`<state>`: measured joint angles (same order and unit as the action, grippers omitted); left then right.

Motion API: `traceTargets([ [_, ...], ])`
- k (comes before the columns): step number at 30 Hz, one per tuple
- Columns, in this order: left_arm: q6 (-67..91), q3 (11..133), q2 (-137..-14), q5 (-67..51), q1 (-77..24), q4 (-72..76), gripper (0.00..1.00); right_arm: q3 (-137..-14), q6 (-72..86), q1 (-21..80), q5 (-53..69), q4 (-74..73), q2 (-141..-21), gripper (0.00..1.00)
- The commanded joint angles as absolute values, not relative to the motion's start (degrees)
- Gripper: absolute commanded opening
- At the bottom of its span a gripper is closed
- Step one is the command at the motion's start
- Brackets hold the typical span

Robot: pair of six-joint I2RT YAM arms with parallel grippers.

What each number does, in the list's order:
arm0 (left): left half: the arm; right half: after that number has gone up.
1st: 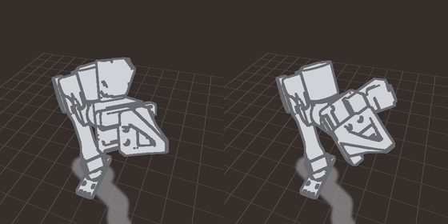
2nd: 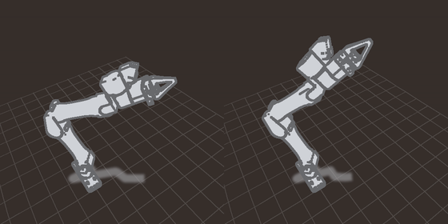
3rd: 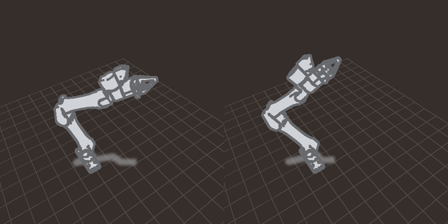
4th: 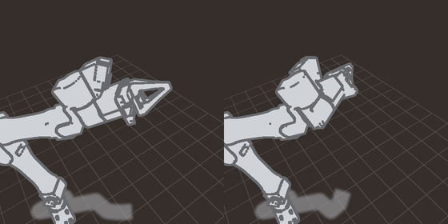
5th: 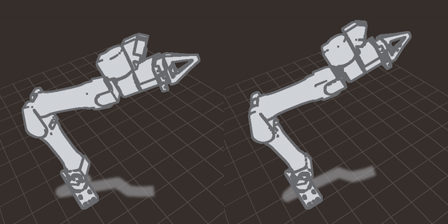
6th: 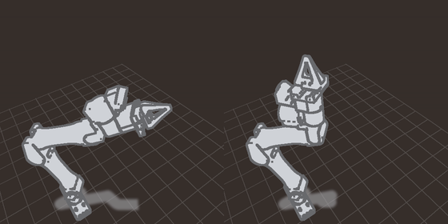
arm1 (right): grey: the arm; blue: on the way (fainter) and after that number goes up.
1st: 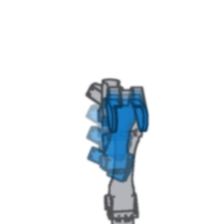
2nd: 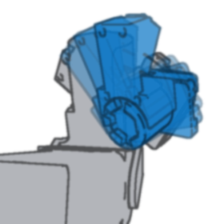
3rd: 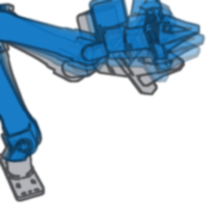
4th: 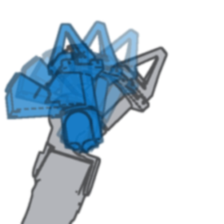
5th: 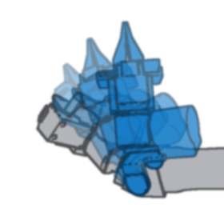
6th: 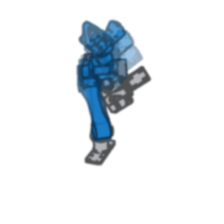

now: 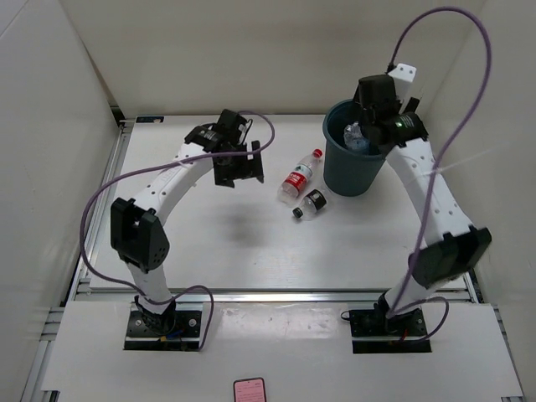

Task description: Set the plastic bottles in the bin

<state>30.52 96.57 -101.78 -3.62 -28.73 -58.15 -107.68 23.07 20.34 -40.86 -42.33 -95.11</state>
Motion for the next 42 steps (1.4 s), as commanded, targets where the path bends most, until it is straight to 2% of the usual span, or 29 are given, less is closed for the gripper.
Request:
traceTargets([
  [1,32.7,107.2,-105.8,-4.3,-29.0,-55.7,1.00,-104.1,27.5,21.6,-43.3,-41.9,-82.8,1.00],
  [5,32.2,124.8,-118.8,-5.0,-30.1,-55.2,1.00,-96.5,27.5,22.8,-41.4,-41.9,-73.3,1.00],
  [8,31.0,132.3,-126.4,-4.4,-30.7,-53.8,1.00,-92.4,29.3,23.5,-38.9,-43.5,-68.1,1.00],
  [11,27.1,130.2,-128.7,-5.2,-32.8,-47.8,0.99,-88.7,30.9,23.5,-37.8,-45.6,-64.5,1.00],
  [15,20.1,131.5,-133.2,-2.0,-35.6,-47.2,0.99,-86.4,31.6,23.5,-37.0,-47.5,-62.2,1.00],
  [23,16.5,133.2,-139.5,2.6,-36.7,-45.4,1.00,-88.5,25.7,23.5,-34.0,-47.5,-58.8,1.00],
  [29,17.2,131.7,-143.0,1.8,-36.7,-45.4,1.00,-87.5,23.8,23.5,-33.0,-48.7,-56.1,1.00],
  [31,18.0,130.1,-143.0,-0.8,-36.1,-45.4,0.93,-86.8,23.8,23.5,-33.6,-49.5,-54.9,1.00],
  [32,18.5,130.1,-143.0,-2.2,-36.1,-45.4,0.72,-86.0,23.8,23.5,-33.6,-49.5,-54.2,1.00],
  [33,19.2,129.5,-143.0,-2.2,-35.6,-45.4,0.56,-85.4,23.8,23.5,-33.6,-49.5,-54.2,1.00],
  [34,19.7,129.5,-141.9,-1.6,-35.6,-45.4,0.47,-84.9,24.4,23.5,-33.6,-50.0,-53.6,1.00],
  [35,20.3,128.9,-141.2,-1.6,-35.6,-45.4,0.43,-84.4,24.4,23.5,-33.6,-50.0,-53.6,1.00],
  [38,20.3,128.8,-138.0,-0.8,-35.0,-45.4,0.43,-82.8,25.5,23.5,-33.6,-50.0,-52.5,1.00],
  [42,24.0,129.5,-132.0,6.4,-33.0,-48.7,0.44,-81.5,26.6,23.5,-33.0,-50.0,-52.5,1.00],
])
